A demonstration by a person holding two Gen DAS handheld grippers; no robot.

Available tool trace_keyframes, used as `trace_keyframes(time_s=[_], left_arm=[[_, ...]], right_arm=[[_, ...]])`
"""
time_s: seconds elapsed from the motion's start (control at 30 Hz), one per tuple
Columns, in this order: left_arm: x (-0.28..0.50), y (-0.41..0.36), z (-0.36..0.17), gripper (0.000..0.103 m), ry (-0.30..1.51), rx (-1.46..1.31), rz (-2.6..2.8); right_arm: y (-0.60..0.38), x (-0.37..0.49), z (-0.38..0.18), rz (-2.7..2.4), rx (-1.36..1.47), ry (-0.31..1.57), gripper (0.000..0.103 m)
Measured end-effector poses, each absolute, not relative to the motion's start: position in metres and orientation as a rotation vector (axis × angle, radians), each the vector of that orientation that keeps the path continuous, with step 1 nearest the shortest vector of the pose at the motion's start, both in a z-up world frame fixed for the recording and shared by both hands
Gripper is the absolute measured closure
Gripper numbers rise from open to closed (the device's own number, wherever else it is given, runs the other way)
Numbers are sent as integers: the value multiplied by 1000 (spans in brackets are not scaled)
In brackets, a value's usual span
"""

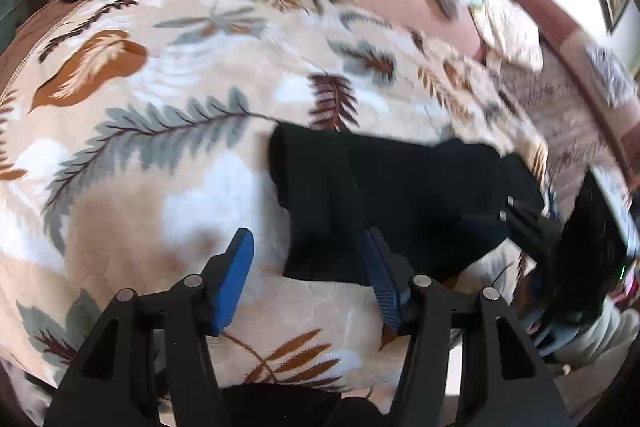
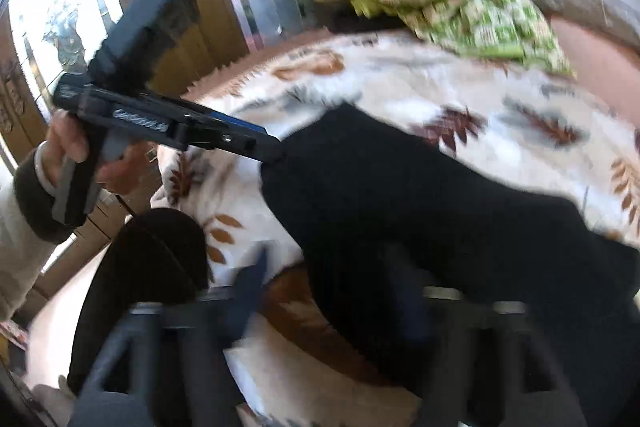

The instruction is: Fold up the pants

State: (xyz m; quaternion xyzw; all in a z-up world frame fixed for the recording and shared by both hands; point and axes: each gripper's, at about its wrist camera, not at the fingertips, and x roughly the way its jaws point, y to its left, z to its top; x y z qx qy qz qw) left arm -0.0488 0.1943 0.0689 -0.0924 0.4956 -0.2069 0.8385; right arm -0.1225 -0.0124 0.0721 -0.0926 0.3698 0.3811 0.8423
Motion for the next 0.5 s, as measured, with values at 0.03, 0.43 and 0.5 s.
trace_keyframes(time_s=[0.03,0.43,0.5], left_arm=[[-48,197,70,46,1041,-207,-427],[-40,211,68,30,1035,-340,-422],[-37,217,63,23,1023,-464,-488]], right_arm=[[-5,-126,73,807,-243,765,26],[-21,-57,56,769,-13,927,85],[-48,-35,54,784,189,978,85]])
